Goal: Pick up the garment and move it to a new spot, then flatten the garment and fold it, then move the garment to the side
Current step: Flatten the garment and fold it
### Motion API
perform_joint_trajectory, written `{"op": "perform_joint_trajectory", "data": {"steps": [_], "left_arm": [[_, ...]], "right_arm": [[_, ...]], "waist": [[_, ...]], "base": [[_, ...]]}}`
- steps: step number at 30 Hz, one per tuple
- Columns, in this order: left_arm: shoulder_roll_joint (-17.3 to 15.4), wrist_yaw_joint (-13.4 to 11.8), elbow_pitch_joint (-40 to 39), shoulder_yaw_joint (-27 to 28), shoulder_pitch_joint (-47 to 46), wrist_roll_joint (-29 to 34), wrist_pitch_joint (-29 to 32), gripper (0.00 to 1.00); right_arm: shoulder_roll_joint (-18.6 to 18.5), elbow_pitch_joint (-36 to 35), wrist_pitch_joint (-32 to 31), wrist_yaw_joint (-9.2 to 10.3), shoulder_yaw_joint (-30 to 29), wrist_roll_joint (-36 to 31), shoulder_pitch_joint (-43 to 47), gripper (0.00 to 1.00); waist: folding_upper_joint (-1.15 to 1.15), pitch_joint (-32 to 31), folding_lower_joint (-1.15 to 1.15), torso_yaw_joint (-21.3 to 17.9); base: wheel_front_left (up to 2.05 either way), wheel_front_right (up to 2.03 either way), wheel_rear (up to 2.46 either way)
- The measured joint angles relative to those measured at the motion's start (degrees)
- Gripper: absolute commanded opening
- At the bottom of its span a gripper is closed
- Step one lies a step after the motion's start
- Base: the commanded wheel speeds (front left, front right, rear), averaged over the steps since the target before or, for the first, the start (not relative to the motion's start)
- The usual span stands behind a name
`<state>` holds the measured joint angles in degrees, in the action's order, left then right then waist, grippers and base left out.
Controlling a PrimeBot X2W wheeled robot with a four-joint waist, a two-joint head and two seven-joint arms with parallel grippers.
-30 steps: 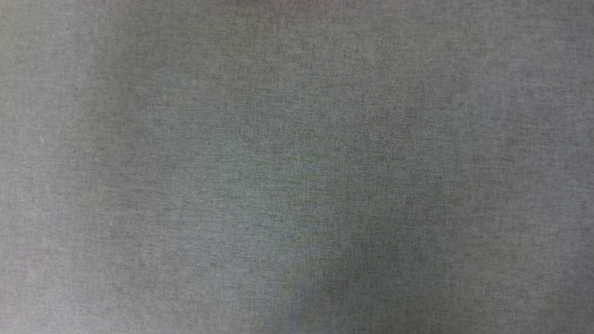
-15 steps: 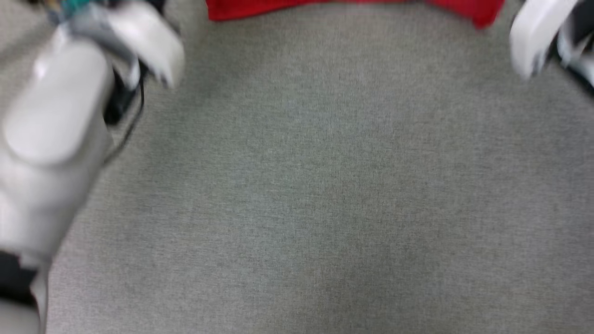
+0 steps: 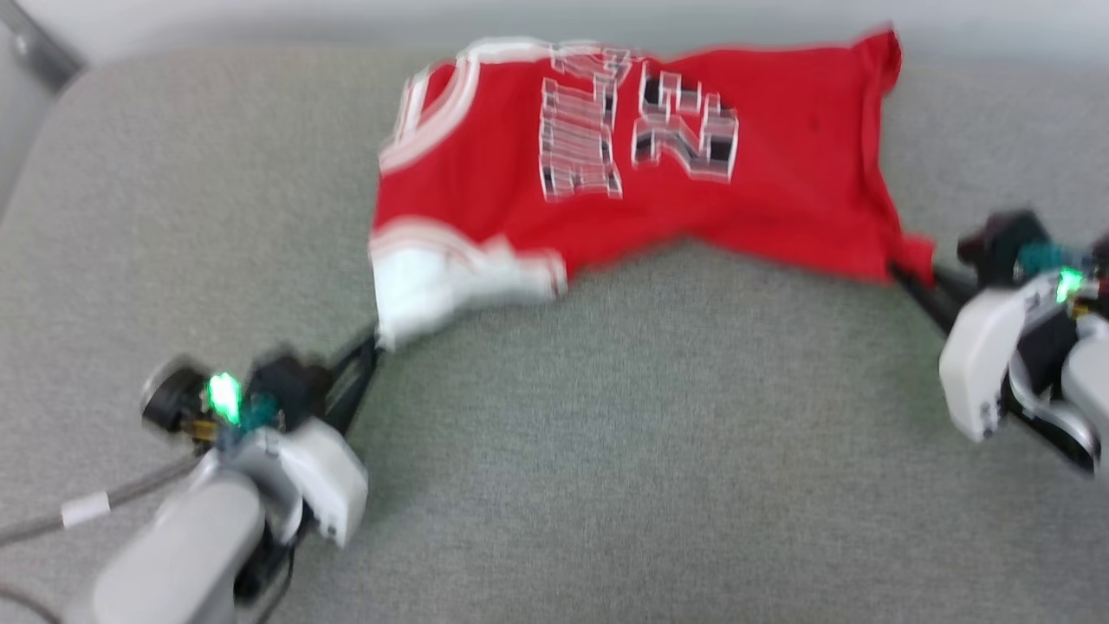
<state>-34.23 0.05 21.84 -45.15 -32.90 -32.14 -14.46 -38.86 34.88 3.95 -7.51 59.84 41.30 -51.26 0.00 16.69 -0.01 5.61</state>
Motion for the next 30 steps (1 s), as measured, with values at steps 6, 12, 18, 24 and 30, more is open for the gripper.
{"op": "perform_joint_trajectory", "data": {"steps": [6, 12, 18, 24, 30], "left_arm": [[-3.33, -2.24, -5.83, -2.74, 11.55, -1.97, 2.83, 0.00], [-6.59, -4.85, -10.68, -4.09, 21.11, -4.90, 5.37, 0.00], [-9.04, -7.25, -16.16, -4.80, 30.06, -9.43, 7.93, 0.00], [-11.04, -8.46, -20.96, -6.68, 35.32, -11.73, 11.40, 0.00], [-12.52, -8.65, -23.84, -7.87, 37.17, -13.13, 14.70, 0.00]], "right_arm": [[-3.45, -4.03, -1.00, 0.00, -0.04, 2.61, 10.12, 0.00], [-6.55, -8.42, -2.08, 0.00, -2.04, 5.06, 21.55, 0.00], [-8.55, -11.85, -3.03, 0.00, -6.31, 5.65, 31.71, 0.00], [-9.58, -14.56, -4.91, 0.00, -11.31, 5.55, 40.23, 0.00], [-9.90, -16.49, -7.97, 0.00, -16.63, 4.45, 45.97, 0.00]], "waist": [[0.00, -5.59, 0.00, 0.07], [0.00, -11.09, -0.01, 0.34], [0.00, -15.11, -0.01, 0.00], [0.00, -16.31, -0.01, -0.13], [0.00, -16.72, -0.01, 0.00]], "base": [[0.00, 0.00, 0.00], [0.00, 0.00, 0.00], [0.00, 0.00, 0.00], [0.00, 0.00, 0.00], [0.00, 0.00, 0.00]]}}
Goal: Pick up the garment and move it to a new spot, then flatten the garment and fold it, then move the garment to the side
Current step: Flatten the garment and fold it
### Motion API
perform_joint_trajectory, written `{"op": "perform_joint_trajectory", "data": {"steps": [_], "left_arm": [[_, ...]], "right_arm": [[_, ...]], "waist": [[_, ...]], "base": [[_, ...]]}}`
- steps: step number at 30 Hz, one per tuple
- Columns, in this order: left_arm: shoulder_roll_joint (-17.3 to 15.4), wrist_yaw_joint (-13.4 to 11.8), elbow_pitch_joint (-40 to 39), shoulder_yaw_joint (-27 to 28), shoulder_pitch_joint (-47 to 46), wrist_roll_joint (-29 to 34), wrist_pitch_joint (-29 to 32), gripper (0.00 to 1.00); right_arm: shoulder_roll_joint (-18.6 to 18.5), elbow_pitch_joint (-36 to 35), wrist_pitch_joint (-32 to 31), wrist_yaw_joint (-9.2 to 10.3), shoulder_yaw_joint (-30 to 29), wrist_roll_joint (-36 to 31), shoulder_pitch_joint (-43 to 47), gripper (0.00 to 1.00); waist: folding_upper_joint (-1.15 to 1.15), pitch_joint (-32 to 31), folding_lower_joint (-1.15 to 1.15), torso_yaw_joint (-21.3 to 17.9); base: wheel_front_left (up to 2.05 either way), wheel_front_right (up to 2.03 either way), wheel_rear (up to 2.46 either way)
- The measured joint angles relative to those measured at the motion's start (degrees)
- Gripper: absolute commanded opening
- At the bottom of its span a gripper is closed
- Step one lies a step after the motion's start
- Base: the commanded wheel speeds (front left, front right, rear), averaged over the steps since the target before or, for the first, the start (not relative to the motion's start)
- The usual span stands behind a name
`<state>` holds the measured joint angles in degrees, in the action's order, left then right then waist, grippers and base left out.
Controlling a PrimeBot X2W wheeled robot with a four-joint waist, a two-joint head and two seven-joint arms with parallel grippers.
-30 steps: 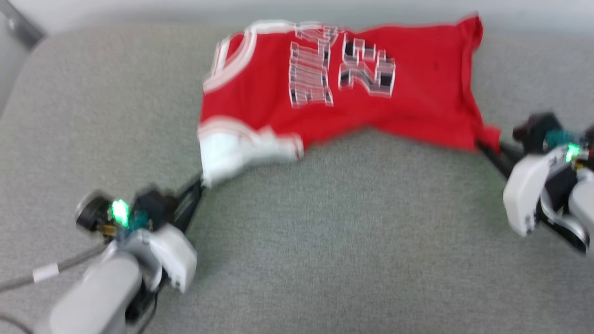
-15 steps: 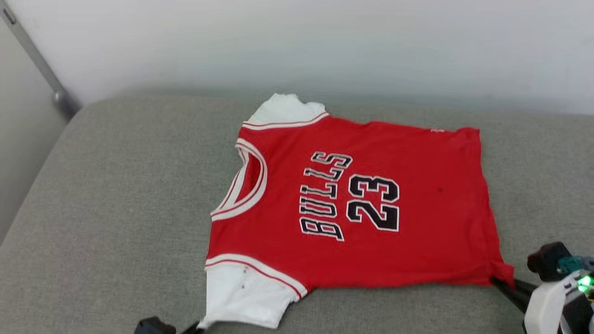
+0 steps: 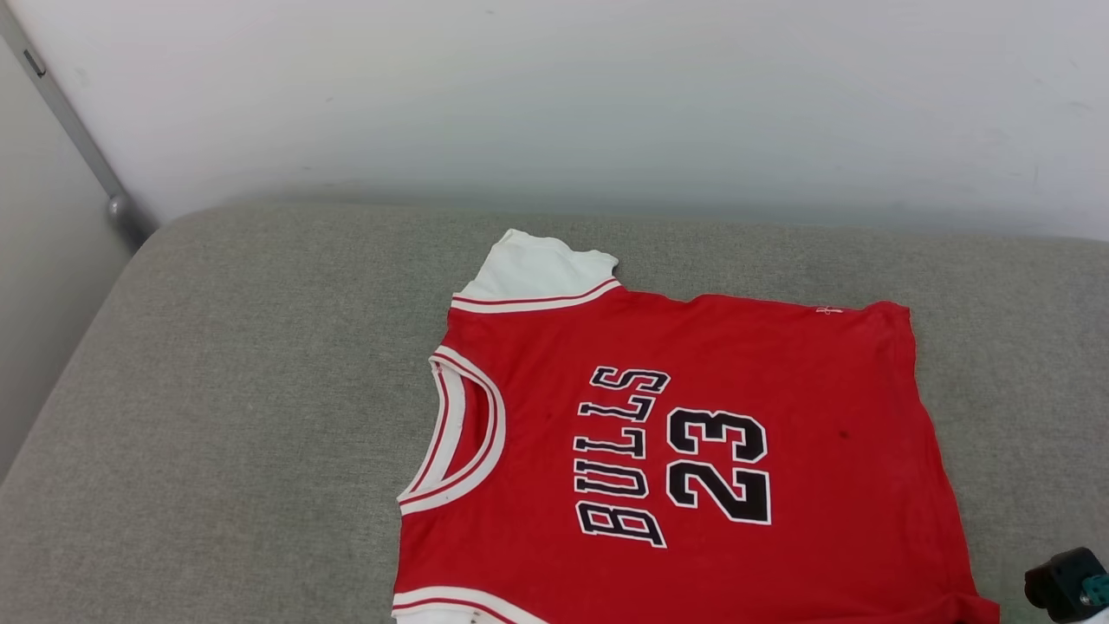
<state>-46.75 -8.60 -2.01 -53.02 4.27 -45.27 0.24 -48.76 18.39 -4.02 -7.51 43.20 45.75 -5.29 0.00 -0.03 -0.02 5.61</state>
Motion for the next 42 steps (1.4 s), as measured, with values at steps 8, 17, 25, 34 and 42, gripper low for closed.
{"op": "perform_joint_trajectory", "data": {"steps": [8, 17, 25, 34, 42], "left_arm": [[-0.98, -0.93, -0.35, 1.97, -4.64, 3.19, -1.52, 0.00], [1.75, 3.76, 4.13, 3.50, -20.53, 9.79, -1.81, 0.00], [4.15, 8.92, 10.77, 4.87, -33.17, 12.10, -1.32, 0.00], [7.54, 13.18, 22.29, 2.96, -43.10, 15.32, -0.21, 0.00], [12.43, 15.51, 34.31, -0.60, -47.02, 13.93, -1.96, 0.00]], "right_arm": [[2.10, -3.49, -2.10, 0.00, -7.54, -2.94, 1.88, 0.00], [3.83, -9.28, -6.43, 0.00, -15.37, -6.54, -0.25, 0.00], [5.50, -11.85, -10.27, 0.00, -17.44, -8.47, -5.40, 0.00], [7.26, -7.72, -13.77, 0.00, -15.64, -8.45, -12.51, 0.00], [7.87, -3.05, -12.50, 0.00, -11.52, -7.90, -17.12, 0.00]], "waist": [[0.00, 0.21, 0.02, -0.48], [0.00, 2.82, 0.02, -1.51], [0.00, 7.68, 0.02, -3.21], [0.00, 15.17, 0.03, -4.80], [0.00, 19.51, 0.02, -5.05]], "base": [[0.00, 0.00, 0.00], [0.00, 0.00, 0.00], [0.00, 0.00, 0.00], [0.00, 0.00, 0.00], [0.00, 0.00, 0.00]]}}
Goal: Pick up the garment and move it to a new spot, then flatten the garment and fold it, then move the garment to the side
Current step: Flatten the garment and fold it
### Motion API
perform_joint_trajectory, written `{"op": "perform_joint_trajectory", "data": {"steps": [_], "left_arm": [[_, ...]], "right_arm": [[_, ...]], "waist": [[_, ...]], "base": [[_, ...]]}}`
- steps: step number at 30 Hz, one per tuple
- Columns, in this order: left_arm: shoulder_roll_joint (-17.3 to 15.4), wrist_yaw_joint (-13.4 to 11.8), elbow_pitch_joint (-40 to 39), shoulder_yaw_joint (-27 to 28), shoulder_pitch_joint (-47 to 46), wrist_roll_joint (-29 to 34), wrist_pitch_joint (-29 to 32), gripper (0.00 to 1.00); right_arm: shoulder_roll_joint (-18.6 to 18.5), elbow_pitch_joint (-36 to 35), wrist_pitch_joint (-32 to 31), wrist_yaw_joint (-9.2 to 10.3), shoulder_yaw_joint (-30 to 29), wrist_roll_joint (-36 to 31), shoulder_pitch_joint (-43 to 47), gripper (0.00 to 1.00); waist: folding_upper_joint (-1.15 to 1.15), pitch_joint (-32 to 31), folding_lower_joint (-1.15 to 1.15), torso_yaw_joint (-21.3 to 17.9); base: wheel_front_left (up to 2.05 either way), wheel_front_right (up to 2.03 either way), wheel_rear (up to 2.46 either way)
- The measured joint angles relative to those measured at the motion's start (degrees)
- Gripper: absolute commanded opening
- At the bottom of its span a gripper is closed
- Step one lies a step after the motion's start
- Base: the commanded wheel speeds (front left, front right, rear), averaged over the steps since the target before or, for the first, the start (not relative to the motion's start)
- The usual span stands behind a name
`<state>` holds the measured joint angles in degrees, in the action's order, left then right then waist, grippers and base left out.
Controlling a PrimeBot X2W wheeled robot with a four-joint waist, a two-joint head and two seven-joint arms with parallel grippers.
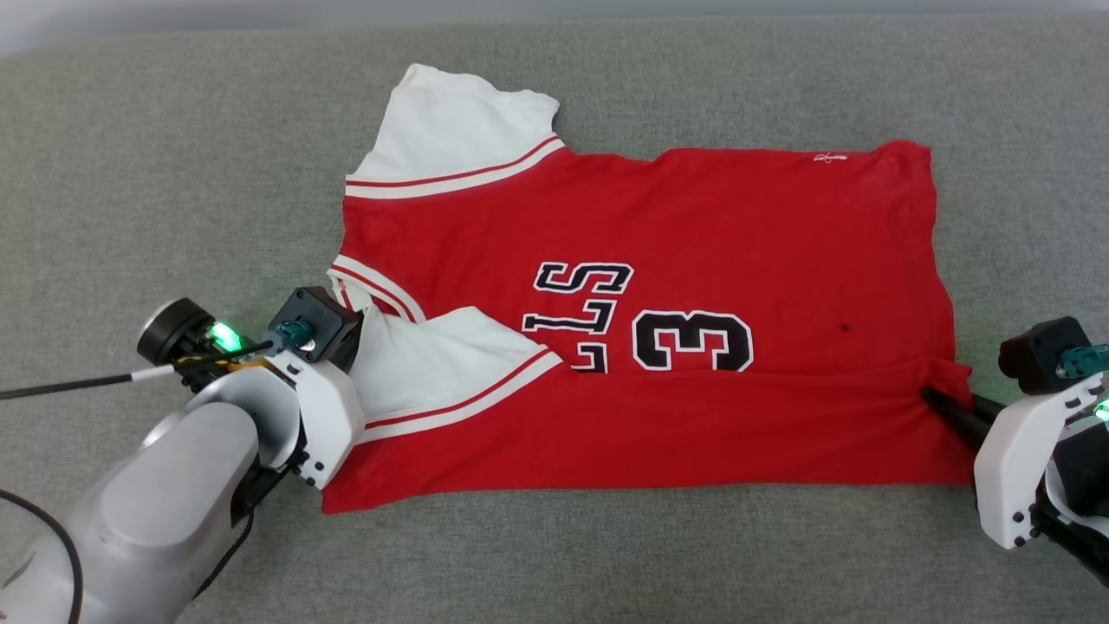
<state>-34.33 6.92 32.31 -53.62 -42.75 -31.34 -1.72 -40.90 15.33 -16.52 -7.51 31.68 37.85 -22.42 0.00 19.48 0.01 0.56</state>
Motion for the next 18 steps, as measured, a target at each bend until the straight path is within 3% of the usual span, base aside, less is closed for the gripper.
{"op": "perform_joint_trajectory", "data": {"steps": [2, 3, 4, 5, 12, 18], "left_arm": [[0.74, 0.13, 1.69, -0.91, -0.03, -0.32, -0.86, 0.00], [1.08, 0.14, 2.49, -1.32, -0.04, -0.80, -1.20, 0.00], [1.33, 0.16, 3.26, -1.46, -0.03, -1.34, -1.36, 0.32], [1.54, 0.25, 4.04, -1.68, -0.03, -1.83, -1.78, 1.00], [0.51, 0.47, 5.05, -1.72, -0.91, -5.35, -2.03, 1.00], [-2.05, 0.47, -0.56, -1.69, -3.17, -10.13, 7.46, 1.00]], "right_arm": [[0.09, 0.48, 0.38, 0.01, 0.73, 0.33, -0.18, 0.00], [0.13, 0.76, 0.56, 0.01, 1.08, 0.60, -0.20, 0.11], [0.13, 0.91, 0.91, 0.01, 1.42, 0.74, -0.18, 0.45], [0.07, 1.05, 1.11, 0.01, 1.56, 0.94, -0.13, 1.00], [-1.23, -0.40, 3.43, 0.01, 0.16, 1.92, 2.16, 1.00], [-1.94, -2.02, 3.47, 0.01, -2.47, 1.46, 5.19, 1.00]], "waist": [[0.00, -0.61, 0.00, 0.08], [0.00, -1.04, 0.00, 0.13], [0.00, -1.55, 0.00, 0.21], [0.00, -2.14, 0.00, 0.31], [0.00, -7.25, 0.00, 1.45], [0.00, -11.04, -0.01, 2.66]], "base": [[0.00, 0.00, 0.00], [0.00, 0.00, 0.00], [0.00, 0.00, 0.00], [0.00, 0.00, 0.00], [0.00, 0.00, 0.00], [0.00, 0.00, 0.00]]}}
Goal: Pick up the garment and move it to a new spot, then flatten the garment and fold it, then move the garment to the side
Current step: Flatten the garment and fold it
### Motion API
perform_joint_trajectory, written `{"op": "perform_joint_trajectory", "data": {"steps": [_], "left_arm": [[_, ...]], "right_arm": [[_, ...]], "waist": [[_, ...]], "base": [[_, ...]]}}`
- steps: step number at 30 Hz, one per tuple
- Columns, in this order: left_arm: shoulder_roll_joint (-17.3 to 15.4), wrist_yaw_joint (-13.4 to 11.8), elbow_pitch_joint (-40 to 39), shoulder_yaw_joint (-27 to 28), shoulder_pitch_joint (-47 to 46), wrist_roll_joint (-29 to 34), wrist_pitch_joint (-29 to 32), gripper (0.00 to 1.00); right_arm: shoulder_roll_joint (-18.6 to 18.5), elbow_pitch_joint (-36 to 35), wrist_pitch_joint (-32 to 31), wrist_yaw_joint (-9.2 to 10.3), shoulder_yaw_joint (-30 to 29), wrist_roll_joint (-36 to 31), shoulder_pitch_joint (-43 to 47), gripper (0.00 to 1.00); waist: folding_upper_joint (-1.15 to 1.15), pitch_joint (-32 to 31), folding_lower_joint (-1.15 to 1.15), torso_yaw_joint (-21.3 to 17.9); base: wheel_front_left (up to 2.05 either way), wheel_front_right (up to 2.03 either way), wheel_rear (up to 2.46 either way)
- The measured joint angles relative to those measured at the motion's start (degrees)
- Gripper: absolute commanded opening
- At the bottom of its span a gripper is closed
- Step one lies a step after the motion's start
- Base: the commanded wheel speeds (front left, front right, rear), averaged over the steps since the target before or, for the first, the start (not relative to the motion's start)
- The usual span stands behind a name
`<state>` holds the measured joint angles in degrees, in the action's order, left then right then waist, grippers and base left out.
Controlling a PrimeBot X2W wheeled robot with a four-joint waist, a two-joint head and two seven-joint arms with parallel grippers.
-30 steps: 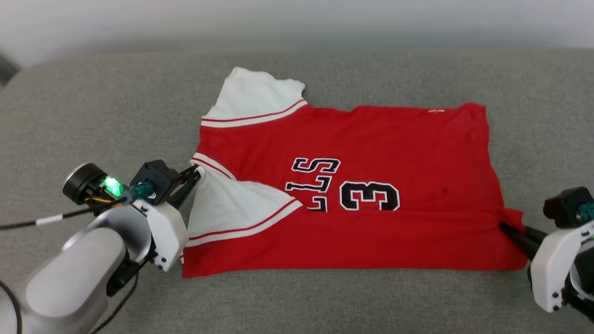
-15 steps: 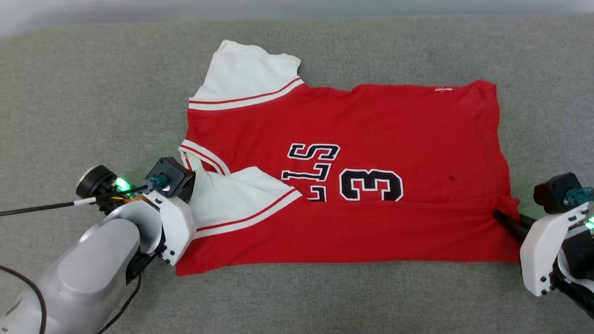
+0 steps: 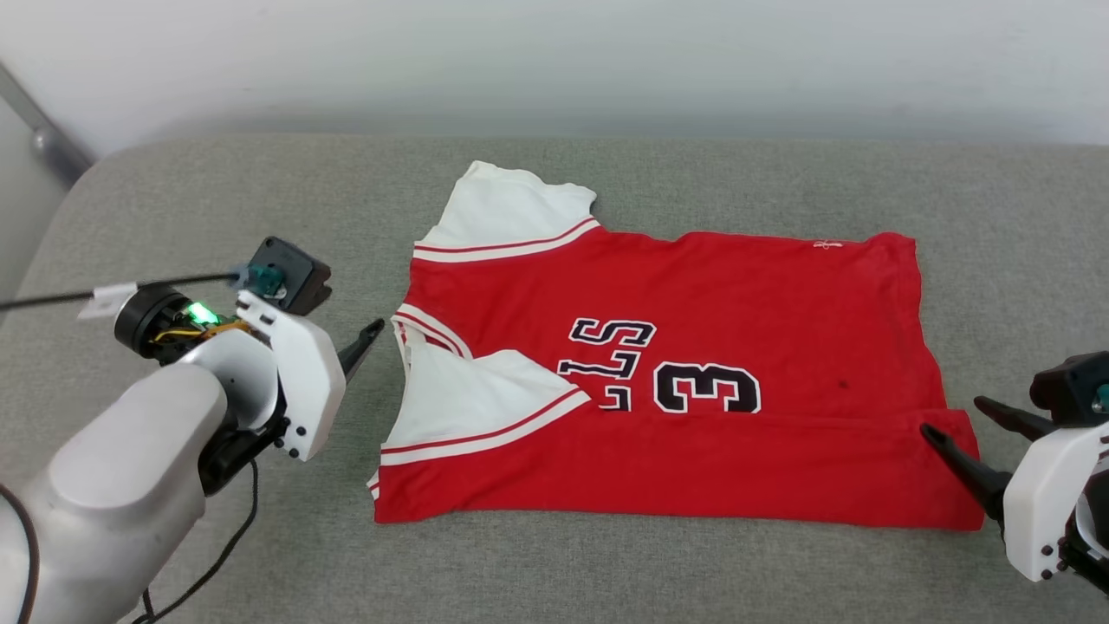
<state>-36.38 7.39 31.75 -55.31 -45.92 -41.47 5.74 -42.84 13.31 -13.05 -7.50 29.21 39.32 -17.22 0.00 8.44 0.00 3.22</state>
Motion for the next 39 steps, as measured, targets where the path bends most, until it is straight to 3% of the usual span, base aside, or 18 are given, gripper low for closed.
{"op": "perform_joint_trajectory", "data": {"steps": [10, 17, 24, 34, 35, 36, 37, 39], "left_arm": [[-3.53, 0.01, -9.98, -5.11, -4.86, -14.89, 30.70, 1.00], [-2.63, -0.74, -10.13, -7.87, -7.28, -19.59, 45.44, 1.00], [0.03, -1.83, -8.43, -9.93, -7.05, -20.29, 49.07, 1.00], [1.69, -1.12, -3.25, -12.65, -4.70, -18.59, 47.07, 1.00], [1.74, -0.87, -3.02, -12.84, -4.68, -18.36, 47.04, 0.88], [1.82, -0.80, -2.86, -13.01, -4.69, -18.26, 46.97, 0.34], [1.98, -0.73, -2.67, -13.14, -4.69, -18.26, 46.76, 0.00], [2.07, -0.41, -2.50, -13.43, -4.52, -18.29, 45.89, 0.00]], "right_arm": [[2.04, -1.70, -1.67, 0.00, -3.91, -2.13, 3.02, 1.00], [3.47, -2.44, -3.49, 0.00, -4.48, -3.09, 3.33, 1.00], [4.82, -3.20, -5.10, 0.00, -3.58, -3.66, 2.63, 1.00], [5.33, -3.52, -5.65, 0.00, -2.22, -4.11, -0.53, 1.00], [5.28, -3.53, -5.65, 0.00, -2.25, -4.10, -0.77, 1.00], [5.06, -3.50, -5.64, 0.00, -2.26, -4.10, -0.99, 1.00], [4.83, -3.53, -5.63, 0.00, -2.27, -4.11, -1.29, 1.00], [4.23, -3.91, -5.77, 0.00, -2.11, -4.13, -1.72, 1.00]], "waist": [[0.00, -0.61, 0.00, 0.78], [0.00, -0.42, 0.00, 0.32], [0.00, 0.84, 0.00, -1.03], [0.00, 4.09, 0.00, -3.35], [0.00, 4.23, -0.01, -3.52], [0.00, 4.27, -0.01, -3.62], [0.00, 4.18, -0.01, -3.64], [0.00, 3.72, 0.00, -3.61]], "base": [[0.00, 0.00, 0.00], [0.00, 0.00, 0.00], [0.00, 0.00, 0.00], [0.00, 0.00, 0.00], [0.00, 0.00, 0.00], [0.00, 0.00, 0.00], [0.00, 0.00, 0.00], [0.00, 0.00, 0.00]]}}
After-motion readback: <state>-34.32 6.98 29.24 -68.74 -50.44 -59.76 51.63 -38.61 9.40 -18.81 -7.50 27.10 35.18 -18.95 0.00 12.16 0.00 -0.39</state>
